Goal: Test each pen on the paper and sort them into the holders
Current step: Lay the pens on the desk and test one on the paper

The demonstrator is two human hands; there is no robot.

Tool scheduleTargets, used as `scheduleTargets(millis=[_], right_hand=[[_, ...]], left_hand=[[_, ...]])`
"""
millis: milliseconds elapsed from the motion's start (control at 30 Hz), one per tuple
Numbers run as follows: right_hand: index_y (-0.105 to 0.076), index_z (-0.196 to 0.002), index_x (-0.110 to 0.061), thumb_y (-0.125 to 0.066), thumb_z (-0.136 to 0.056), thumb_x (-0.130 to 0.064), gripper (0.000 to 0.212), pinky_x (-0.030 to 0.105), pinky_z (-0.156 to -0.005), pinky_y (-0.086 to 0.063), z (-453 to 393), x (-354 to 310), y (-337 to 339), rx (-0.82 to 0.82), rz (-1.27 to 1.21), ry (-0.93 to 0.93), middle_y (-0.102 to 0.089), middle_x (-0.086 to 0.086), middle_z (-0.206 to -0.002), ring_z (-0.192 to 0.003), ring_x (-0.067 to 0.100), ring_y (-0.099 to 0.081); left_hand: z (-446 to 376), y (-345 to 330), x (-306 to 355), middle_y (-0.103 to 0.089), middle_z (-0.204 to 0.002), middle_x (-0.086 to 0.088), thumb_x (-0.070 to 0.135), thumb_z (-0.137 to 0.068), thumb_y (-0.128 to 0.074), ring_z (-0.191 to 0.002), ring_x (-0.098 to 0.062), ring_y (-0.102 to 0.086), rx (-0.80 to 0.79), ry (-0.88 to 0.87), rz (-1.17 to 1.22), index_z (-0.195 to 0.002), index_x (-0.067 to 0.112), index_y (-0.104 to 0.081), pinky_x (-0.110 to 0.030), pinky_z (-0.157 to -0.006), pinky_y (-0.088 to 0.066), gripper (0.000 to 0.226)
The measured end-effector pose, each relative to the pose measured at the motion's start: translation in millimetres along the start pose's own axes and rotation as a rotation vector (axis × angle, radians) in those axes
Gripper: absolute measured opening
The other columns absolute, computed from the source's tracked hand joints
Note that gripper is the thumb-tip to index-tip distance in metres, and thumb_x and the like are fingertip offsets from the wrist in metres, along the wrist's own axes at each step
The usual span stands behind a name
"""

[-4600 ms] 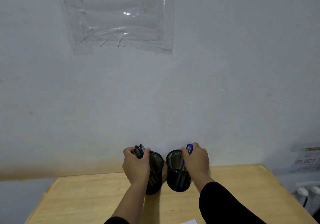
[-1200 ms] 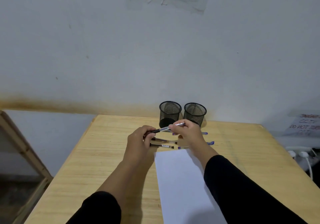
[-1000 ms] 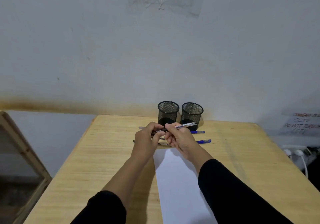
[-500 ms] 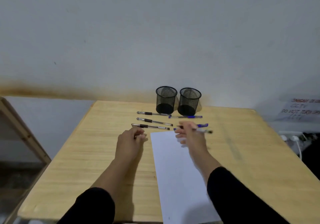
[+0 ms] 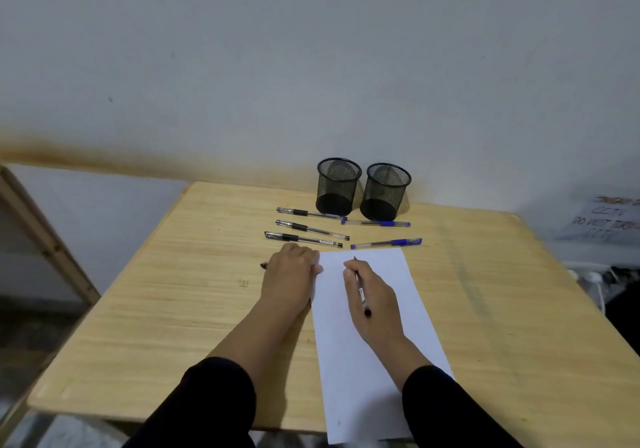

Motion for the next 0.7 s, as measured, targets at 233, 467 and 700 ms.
scheduleTargets(millis=[233,467,700], right_hand=[[-0.065,-0.097,-0.016,-0.05,-0.094,-0.027,0.018,0.018,-0.075,-0.047,-3.7,-0.8,23.6,0.008,-0.173,0.023,-0.068,-0.005,-0.095,-0.087,0.008,-0.06],[-0.064,-0.106,-0.022,-0.048,-0.09,-0.018,0.022,0.03,-0.07,-0.053,-15.0,11.2,9.9,-0.022,-0.506,-0.419,-0.07,0.006,-0.076,-0.08,0.017,-0.066],[-0.063,-0.079,-0.017,-0.057,-0.086,-0.011,0.011,0.028,-0.064,-0.048,-18.1,-10.8,-18.9,-0.026,-0.515,-0.359,-0.063,0.001,-0.071,-0.071,0.016,-0.058]], left_hand=[[13.2,-2.1,-4.6,-0.062,-0.113,0.0,0.036,-0.09,-0.05,-0.109,-0.02,-0.046,0.006,0.063,0.073,-0.108,0.018,-0.06,-0.028,-0.09,-0.037,0.028],[41.6,4.5,-8.0,-0.063,-0.1,0.002,0.029,-0.086,-0.057,-0.102,-0.015,-0.051,0.045,0.104,0.309,-0.105,0.019,-0.066,-0.017,-0.082,-0.03,0.023],[42.3,14.8,-23.2,-0.065,-0.085,0.005,0.021,-0.08,-0.065,-0.082,-0.008,-0.05,0.118,0.219,0.384,-0.086,0.016,-0.068,-0.02,-0.079,-0.039,0.008]])
Point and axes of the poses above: each hand's wrist, its own z-axis away from the middle knuckle, its own y-axis out of the back of the hand, x = y × z, the point moved 7 cm from there along -z, towards the middle knuckle
